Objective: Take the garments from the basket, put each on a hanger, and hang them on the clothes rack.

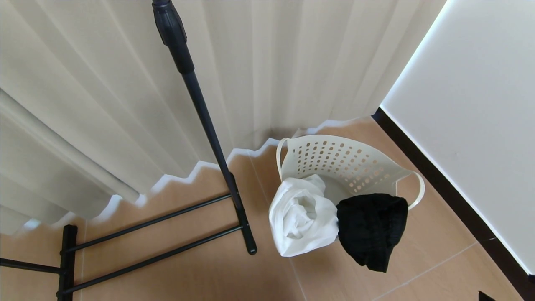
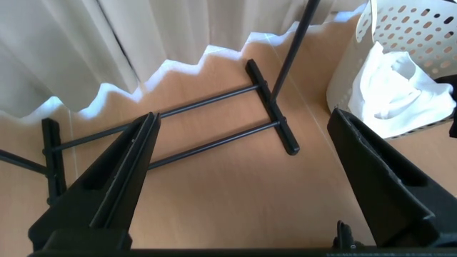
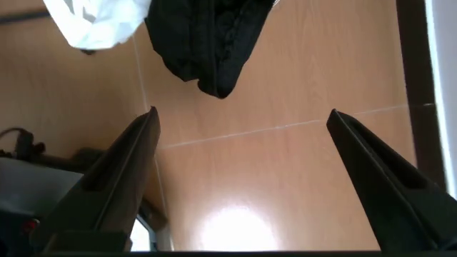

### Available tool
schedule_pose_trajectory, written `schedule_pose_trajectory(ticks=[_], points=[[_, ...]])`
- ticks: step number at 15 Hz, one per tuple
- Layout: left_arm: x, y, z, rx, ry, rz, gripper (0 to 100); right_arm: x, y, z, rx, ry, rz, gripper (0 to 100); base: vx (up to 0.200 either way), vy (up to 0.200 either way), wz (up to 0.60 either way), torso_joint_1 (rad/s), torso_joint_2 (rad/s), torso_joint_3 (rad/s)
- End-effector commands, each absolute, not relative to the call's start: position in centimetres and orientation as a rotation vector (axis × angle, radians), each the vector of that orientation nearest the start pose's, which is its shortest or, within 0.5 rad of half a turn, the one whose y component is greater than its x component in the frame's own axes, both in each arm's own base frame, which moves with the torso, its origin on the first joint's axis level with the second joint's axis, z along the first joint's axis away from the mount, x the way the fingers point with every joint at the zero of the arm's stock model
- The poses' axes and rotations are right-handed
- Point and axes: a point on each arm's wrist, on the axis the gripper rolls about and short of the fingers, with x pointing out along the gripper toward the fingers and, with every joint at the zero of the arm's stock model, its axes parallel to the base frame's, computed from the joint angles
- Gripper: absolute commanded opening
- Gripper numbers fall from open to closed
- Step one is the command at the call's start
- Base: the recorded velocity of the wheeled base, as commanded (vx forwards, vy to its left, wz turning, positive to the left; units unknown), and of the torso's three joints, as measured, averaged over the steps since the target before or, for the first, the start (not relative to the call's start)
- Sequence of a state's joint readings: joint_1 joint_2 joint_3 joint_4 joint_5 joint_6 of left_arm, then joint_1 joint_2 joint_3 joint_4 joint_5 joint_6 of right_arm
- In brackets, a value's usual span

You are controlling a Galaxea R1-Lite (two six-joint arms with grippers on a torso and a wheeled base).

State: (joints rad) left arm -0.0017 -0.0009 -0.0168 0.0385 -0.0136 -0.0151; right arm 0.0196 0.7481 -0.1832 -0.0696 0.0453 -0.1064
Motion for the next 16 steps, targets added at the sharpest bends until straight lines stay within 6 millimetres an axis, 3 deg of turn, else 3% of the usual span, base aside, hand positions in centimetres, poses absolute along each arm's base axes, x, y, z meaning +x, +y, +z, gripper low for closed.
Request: schedule_pose_trajectory(ticks=[1,2,4,5,8,11,16], points=[[-2.4,0.0,7.6,-0.015,0.022,-0.015,100,14.9,0.5,14.3,-0.264,0.675,0.163,100,0.0,0.0,0.0,0.0,0.0,0.0],[-2.4,0.0,7.6,-0.015,0.022,-0.015,100,18.9,0.4,14.7,-0.421,0.698,0.22,100,0.0,0.0,0.0,0.0,0.0,0.0],[-2.4,0.0,7.6,-0.014,0.022,-0.015,100,21.6,-0.1,14.5,-0.552,0.712,0.258,100,0.0,0.0,0.0,0.0,0.0,0.0],[-2.4,0.0,7.6,-0.014,0.022,-0.015,100,24.0,-0.8,14.4,-0.645,0.722,0.281,100,0.0,0.0,0.0,0.0,0.0,0.0],[-2.4,0.0,7.6,-0.014,0.022,-0.015,100,28.7,-1.1,13.1,-0.678,0.755,0.318,100,0.0,0.0,0.0,0.0,0.0,0.0],[-2.4,0.0,7.6,-0.014,0.022,-0.015,100,31.8,-1.1,12.3,-0.646,0.729,0.387,100,0.0,0.0,0.0,0.0,0.0,0.0],[-2.4,0.0,7.6,-0.014,0.022,-0.015,100,34.8,-0.9,11.1,-0.637,0.722,0.419,100,0.0,0.0,0.0,0.0,0.0,0.0]])
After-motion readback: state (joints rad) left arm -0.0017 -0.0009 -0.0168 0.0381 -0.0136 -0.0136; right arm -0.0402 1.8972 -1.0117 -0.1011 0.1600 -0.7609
